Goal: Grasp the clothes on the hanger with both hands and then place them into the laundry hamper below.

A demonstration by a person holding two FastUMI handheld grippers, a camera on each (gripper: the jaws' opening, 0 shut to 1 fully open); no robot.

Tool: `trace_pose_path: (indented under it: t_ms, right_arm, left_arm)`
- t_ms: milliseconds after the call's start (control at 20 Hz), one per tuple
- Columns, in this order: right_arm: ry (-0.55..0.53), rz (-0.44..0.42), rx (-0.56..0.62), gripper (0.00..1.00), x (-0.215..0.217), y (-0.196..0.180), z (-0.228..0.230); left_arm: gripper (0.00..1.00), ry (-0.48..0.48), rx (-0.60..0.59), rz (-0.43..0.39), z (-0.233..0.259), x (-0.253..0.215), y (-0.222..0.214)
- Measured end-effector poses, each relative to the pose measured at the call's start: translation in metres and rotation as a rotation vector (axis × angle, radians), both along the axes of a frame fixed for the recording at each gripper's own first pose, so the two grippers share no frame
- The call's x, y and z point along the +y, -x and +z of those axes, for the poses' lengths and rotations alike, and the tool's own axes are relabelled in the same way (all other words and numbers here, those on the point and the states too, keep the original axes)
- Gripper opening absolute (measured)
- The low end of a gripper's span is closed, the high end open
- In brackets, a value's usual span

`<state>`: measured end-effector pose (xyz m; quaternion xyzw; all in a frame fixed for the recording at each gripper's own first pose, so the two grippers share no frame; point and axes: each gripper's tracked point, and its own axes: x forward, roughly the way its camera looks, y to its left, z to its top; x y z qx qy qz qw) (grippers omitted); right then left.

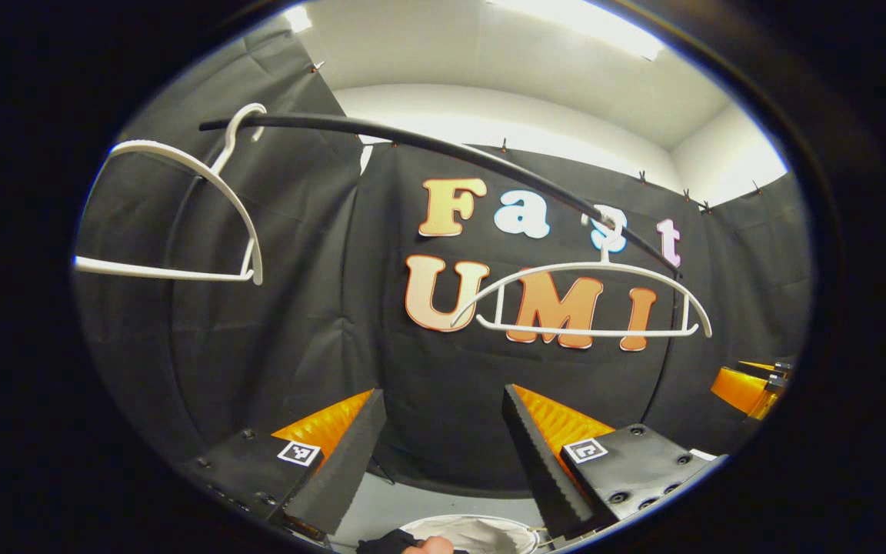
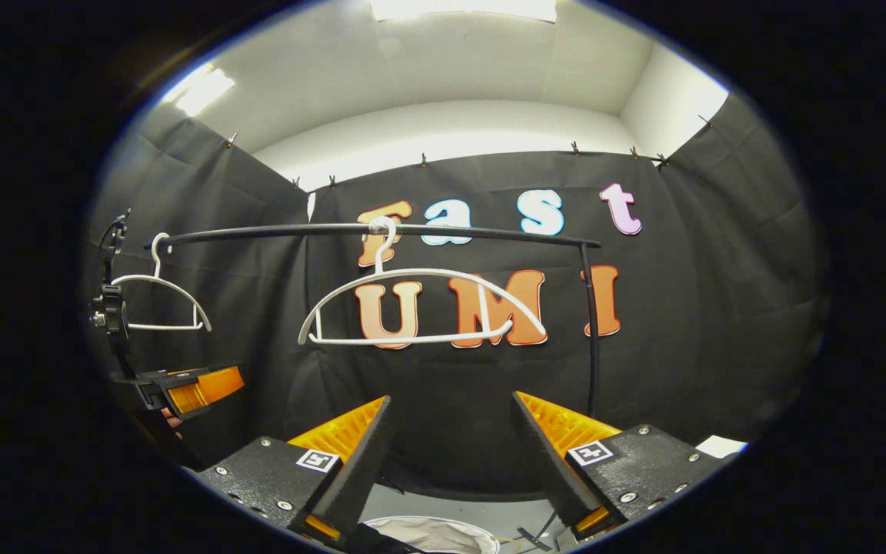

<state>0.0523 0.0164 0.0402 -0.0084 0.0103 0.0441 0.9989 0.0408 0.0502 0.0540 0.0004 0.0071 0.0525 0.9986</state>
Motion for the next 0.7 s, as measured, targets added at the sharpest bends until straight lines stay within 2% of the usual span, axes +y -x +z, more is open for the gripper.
trace_pose_path:
  t_ms: [150, 200, 600, 650, 700]
  right_arm:
    - [0.012, -0.017, 0.009, 1.00, -0.007, 0.003, -0.006]
    - [0.012, -0.020, 0.013, 0.93, -0.008, 0.005, -0.007]
    - [0.047, -0.042, -0.007, 0.93, -0.018, 0.009, -0.003]
    - [0.045, -0.041, -0.004, 0.83, -0.018, 0.009, -0.004]
    - [0.040, -0.043, -0.003, 0.83, -0.018, 0.009, -0.005]
  left_arm:
    - [0.97, -0.027, -0.027, -0.009, 0.005, -0.002, 0.006]
    - [0.97, -0.028, -0.030, -0.009, 0.007, -0.002, 0.007]
    - [0.99, -0.052, -0.038, -0.026, 0.008, -0.011, 0.006]
    - [0.99, -0.052, -0.040, -0.031, 0.008, -0.012, 0.006]
    - [0.99, -0.055, -0.049, -0.039, 0.009, -0.015, 0.006]
